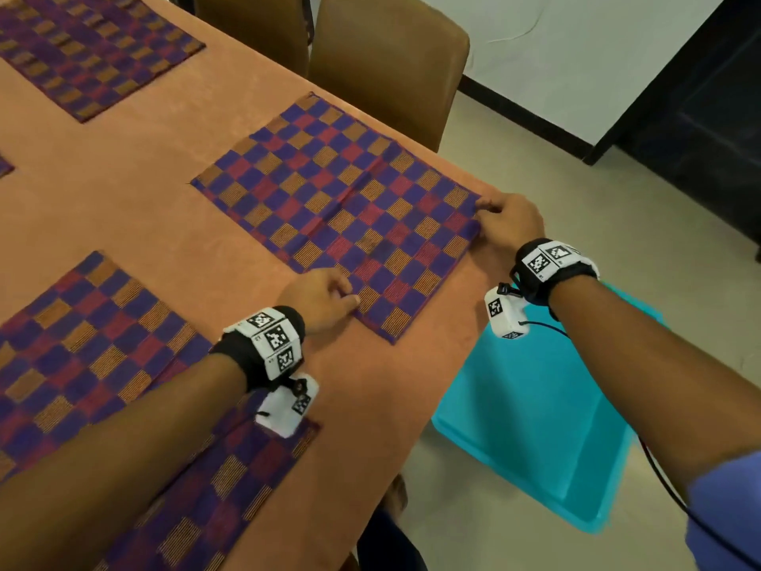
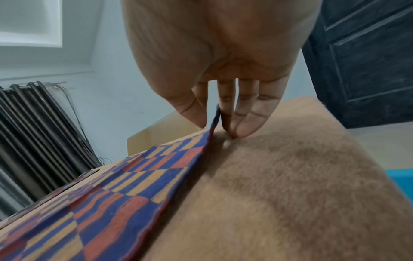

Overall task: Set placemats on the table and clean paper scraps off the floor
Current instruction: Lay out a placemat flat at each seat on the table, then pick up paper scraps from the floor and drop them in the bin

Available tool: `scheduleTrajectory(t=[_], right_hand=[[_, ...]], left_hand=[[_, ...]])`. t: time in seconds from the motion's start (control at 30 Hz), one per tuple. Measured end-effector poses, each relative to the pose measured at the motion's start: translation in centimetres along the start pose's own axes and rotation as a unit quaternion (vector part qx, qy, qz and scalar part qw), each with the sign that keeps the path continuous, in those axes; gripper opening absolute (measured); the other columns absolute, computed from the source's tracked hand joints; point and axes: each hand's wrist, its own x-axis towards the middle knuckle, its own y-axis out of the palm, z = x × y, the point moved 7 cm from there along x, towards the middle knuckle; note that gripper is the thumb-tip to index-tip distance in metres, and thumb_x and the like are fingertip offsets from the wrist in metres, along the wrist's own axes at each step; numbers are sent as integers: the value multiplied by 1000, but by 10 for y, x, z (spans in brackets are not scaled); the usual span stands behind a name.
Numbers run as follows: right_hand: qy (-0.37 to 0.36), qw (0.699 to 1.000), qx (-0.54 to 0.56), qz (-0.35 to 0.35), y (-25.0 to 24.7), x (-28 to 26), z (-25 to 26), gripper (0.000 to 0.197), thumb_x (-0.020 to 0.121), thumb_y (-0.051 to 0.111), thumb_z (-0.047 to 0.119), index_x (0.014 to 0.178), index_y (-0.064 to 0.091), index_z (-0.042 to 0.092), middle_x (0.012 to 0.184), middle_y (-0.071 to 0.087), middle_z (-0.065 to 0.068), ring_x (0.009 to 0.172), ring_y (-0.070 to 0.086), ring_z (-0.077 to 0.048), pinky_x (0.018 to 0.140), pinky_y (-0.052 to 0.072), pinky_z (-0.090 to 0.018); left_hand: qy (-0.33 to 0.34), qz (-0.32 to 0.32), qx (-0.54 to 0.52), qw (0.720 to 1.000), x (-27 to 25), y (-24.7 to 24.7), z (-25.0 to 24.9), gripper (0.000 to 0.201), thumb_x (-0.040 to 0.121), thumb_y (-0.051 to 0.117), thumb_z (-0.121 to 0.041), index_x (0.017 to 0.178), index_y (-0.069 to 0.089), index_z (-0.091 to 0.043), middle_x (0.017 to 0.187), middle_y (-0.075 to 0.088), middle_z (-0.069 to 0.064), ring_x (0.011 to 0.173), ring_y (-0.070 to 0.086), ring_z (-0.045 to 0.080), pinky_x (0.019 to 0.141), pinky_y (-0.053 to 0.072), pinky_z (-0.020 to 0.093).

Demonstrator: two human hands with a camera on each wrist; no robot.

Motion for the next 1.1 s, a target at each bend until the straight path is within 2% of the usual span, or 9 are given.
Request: scheduleTrajectory(t=[0.1,0.17,0.23,0.3,0.43,0.6,0.77,0.93,1.1], right_hand=[[-30,999,-10,-5,5,-3,-2,26,92,56,26,113,70,20,110,71,-1,98,65,-22,97,50,-37],[-41,999,-21,-6,7,-4,-3,23,94,54,26,110,70,19,105,72,-2,92,65,-22,93,52,-37],[-48,998,-45,7,10,-5,-3,31,88,49,43,104,68,24,98,71,1,87,65,-20,88,54,-41],[-60,994,-85,25,13,-9,-2,50,76,43,61,113,60,31,107,65,3,97,62,-22,90,53,-46],[-63,992,-109,1,10,-38,6,63,82,61,50,139,42,31,143,40,-7,133,38,-29,109,36,-52],[-146,975,-151,73,45,-102,35,60,85,60,49,140,44,30,153,33,-6,137,36,-29,108,37,-47],[-207,957,-165,118,79,-175,45,53,85,59,46,134,51,27,153,36,-8,138,35,-29,110,34,-48],[-249,948,-164,113,87,-259,35,53,88,57,39,136,50,18,146,43,-12,131,41,-33,109,34,-44],[-278,941,-121,148,102,-362,9,58,91,59,32,142,43,11,153,34,-11,142,28,-31,117,25,-42]], left_hand=[[68,-26,107,992,9,-8,3,40,83,66,-43,120,62,-29,118,57,4,109,53,27,93,46,42],[83,4,171,982,7,1,1,47,85,62,-46,130,56,-34,135,50,3,121,46,28,101,41,44],[82,31,217,972,0,12,-2,47,87,56,-48,133,51,-39,146,40,1,130,39,28,105,37,50],[78,40,233,969,-7,19,-8,46,88,53,-49,133,50,-39,144,40,-2,130,39,26,105,34,51],[78,43,212,973,-28,33,-20,44,87,51,-52,130,52,-39,130,49,-4,120,47,24,99,37,50],[74,38,181,980,-69,63,-22,43,85,53,-53,125,56,-37,128,53,-6,121,49,22,100,38,51],[72,34,181,980,-127,100,-6,45,85,57,-45,128,56,-30,144,41,2,128,42,28,102,39,48],[112,11,200,973,-201,138,2,47,89,54,-38,133,51,-22,147,38,6,125,42,30,100,40,40],[92,-34,172,980,-284,182,24,56,87,57,-39,136,48,-12,146,40,5,129,39,27,101,40,46]])
